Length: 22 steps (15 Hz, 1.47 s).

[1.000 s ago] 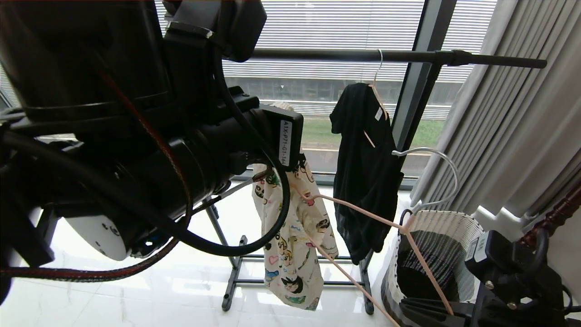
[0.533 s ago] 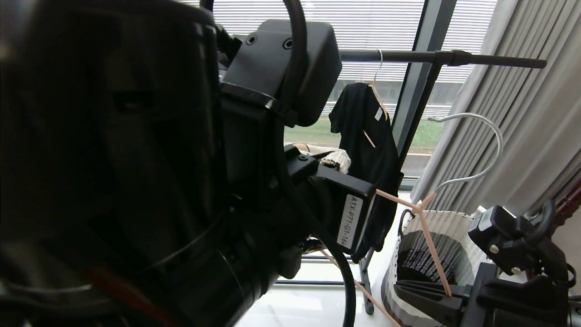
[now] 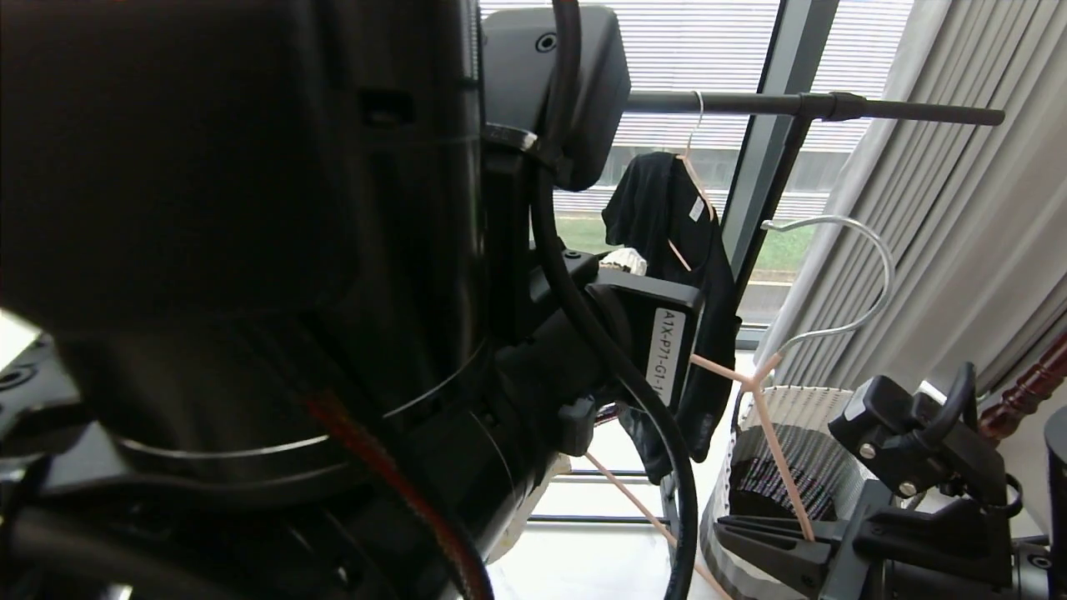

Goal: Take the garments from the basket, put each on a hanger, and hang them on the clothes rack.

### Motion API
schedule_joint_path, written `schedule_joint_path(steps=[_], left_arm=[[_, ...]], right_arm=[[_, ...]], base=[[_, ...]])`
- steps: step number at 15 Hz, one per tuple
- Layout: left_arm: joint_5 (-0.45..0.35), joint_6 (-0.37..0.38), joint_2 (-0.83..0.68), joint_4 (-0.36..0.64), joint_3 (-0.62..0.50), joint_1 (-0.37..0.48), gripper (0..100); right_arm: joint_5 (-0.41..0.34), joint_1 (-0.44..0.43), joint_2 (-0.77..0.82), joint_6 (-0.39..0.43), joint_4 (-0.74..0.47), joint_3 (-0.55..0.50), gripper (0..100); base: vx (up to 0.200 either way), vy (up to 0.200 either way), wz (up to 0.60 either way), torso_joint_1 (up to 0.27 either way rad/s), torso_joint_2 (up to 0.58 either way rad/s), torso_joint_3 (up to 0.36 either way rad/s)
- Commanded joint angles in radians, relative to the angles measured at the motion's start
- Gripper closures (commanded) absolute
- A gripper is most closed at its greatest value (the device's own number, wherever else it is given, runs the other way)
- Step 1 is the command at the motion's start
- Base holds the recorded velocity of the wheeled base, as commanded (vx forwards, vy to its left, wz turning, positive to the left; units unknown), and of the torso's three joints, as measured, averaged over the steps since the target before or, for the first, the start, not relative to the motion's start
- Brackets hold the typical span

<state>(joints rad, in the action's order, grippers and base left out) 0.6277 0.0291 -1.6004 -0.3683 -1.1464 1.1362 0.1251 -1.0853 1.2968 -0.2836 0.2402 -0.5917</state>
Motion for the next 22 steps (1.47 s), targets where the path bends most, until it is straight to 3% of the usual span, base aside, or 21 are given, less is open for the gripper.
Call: schedule_joint_path(steps=[1,5,9,13,16,18,22], left_arm=[[-0.002,0.029,0.000,0.000,0.010,-0.036,100],[-0.011,0.044,0.000,-0.001,0.010,-0.064,100],[-0.011,0.044,-0.003,-0.001,0.010,-0.067,100],[-0.013,0.064,-0.001,-0.001,0.014,-0.064,100],[-0.043,0.055,-0.004,-0.001,0.013,0.008,100],[-0.039,-0.003,-0.023,-0.001,0.014,0.097,100],[0.061,-0.051,-0.070,-0.018,0.005,0.111,100]], right_arm=[[-0.002,-0.001,-0.067,0.000,-0.076,0.001,100],[-0.047,-0.004,-0.183,0.011,-0.257,0.003,100],[-0.125,-0.007,-0.301,0.077,-0.438,0.003,100],[-0.139,-0.007,-0.373,0.086,-0.582,-0.007,100],[-0.140,-0.004,-0.353,0.084,-0.584,-0.013,100],[-0.139,0.002,-0.312,0.075,-0.549,-0.014,100],[-0.131,0.050,-0.269,0.050,-0.437,-0.014,100]], base=[[0.000,0.000,0.00,0.000,0.00,0.000],[0.000,0.000,0.00,0.000,0.00,0.000],[0.000,0.000,0.00,0.000,0.00,0.000],[0.000,0.000,0.00,0.000,0.00,0.000],[0.000,0.000,0.00,0.000,0.00,0.000],[0.000,0.000,0.00,0.000,0.00,0.000],[0.000,0.000,0.00,0.000,0.00,0.000]])
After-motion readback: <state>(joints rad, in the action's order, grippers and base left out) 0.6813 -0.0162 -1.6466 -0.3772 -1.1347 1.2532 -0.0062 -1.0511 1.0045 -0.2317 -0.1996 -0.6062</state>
